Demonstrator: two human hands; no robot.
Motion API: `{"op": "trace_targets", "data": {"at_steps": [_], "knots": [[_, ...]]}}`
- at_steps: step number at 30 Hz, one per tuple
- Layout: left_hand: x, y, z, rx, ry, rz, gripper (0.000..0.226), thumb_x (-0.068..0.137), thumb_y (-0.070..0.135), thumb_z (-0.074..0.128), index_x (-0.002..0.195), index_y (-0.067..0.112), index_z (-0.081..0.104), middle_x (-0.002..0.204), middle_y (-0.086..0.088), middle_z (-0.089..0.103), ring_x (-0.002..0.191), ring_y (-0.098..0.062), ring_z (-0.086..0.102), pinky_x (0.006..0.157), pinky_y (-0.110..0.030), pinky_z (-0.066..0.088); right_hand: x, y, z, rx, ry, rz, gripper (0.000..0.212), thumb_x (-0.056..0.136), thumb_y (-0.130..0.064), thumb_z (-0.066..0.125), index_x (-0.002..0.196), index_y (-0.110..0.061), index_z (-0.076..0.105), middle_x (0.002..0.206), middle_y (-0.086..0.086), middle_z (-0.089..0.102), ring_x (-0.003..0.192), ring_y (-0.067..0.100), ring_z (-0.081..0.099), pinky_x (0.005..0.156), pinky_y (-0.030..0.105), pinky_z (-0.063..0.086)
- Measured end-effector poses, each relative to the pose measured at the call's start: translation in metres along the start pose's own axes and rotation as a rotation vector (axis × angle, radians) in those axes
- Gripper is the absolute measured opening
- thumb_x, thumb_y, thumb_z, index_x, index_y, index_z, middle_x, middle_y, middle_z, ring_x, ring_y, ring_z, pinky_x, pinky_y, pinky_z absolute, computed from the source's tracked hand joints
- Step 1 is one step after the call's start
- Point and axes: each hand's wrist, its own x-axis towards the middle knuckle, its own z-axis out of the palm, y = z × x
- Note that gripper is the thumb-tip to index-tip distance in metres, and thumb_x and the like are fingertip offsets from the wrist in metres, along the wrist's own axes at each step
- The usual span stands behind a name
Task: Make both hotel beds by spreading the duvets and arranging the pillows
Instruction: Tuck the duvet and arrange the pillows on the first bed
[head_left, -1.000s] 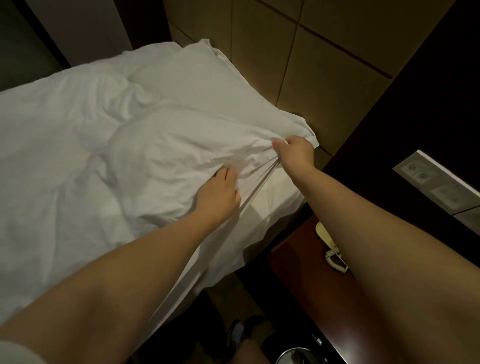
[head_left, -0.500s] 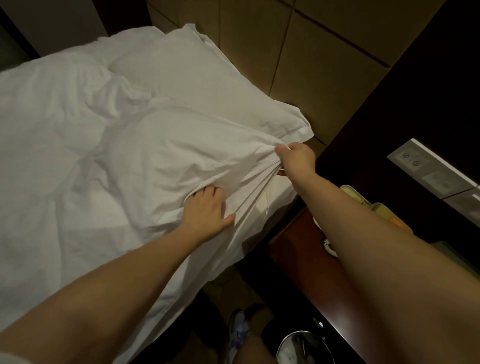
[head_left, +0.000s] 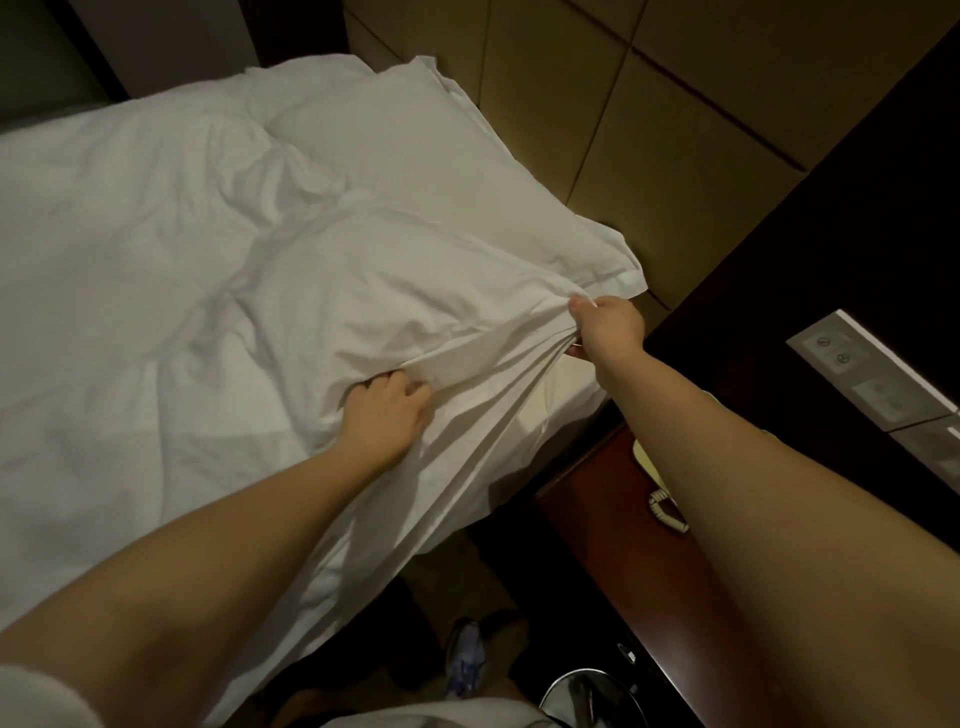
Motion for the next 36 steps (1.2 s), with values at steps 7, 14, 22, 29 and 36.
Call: {"op": "trace_targets", "data": {"at_steps": [7,14,22,29,36], "knots": [[0.003,-0.004,-0.011,0.134,-0.197,-0.267,0.028,0.096,0.015,0.041,0.123,0.01,0.048,0.123,-0.01,0.053,0.106,-0.029,0.058,0.08,-0.041,0.049,-0.011,-0.005,0.007,0.136,-0.036,0.105,0.025,0.095,-0.02,0.054,0.11,-0.001,0.063,0.108,0.014,0.062,0.091,0.025,0.064,0.059,0.027,0.058],[-0.019,-0.02,0.006,0.041,-0.157,-0.295,0.035,0.086,0.038,0.061,0.111,0.013,0.059,0.116,-0.009,0.055,0.103,-0.03,0.054,0.079,-0.037,0.046,-0.023,-0.01,0.03,0.447,-0.003,0.253,0.028,0.097,-0.016,0.055,0.119,0.001,0.056,0.089,0.007,0.058,0.087,0.023,0.063,0.075,0.034,0.058],[-0.022,-0.022,0.009,-0.105,-0.265,-0.332,0.022,0.089,0.011,0.054,0.11,0.004,0.058,0.113,-0.016,0.057,0.102,-0.032,0.056,0.082,-0.037,0.046,-0.019,0.004,0.036,0.592,0.09,0.319,0.012,0.098,-0.016,0.053,0.108,-0.01,0.054,0.085,0.006,0.056,0.092,0.026,0.06,0.082,0.037,0.056],[-0.05,0.012,0.029,-0.415,-0.221,-0.413,0.015,0.085,0.001,0.045,0.076,0.013,0.046,0.091,-0.015,0.059,0.084,-0.031,0.055,0.073,-0.038,0.044,-0.008,0.007,0.028,0.497,-0.004,0.305,0.012,0.097,-0.019,0.056,0.103,-0.009,0.054,0.084,0.005,0.058,0.078,0.019,0.061,0.074,0.031,0.056],[-0.062,0.058,0.049,-0.583,0.03,-0.651,0.029,0.085,0.007,0.049,0.114,0.007,0.053,0.111,-0.016,0.054,0.1,-0.037,0.052,0.075,-0.038,0.043,0.0,0.013,0.008,0.35,-0.111,0.223,0.013,0.095,-0.019,0.059,0.098,-0.006,0.057,0.085,0.007,0.06,0.092,0.025,0.065,0.081,0.038,0.058]]}}
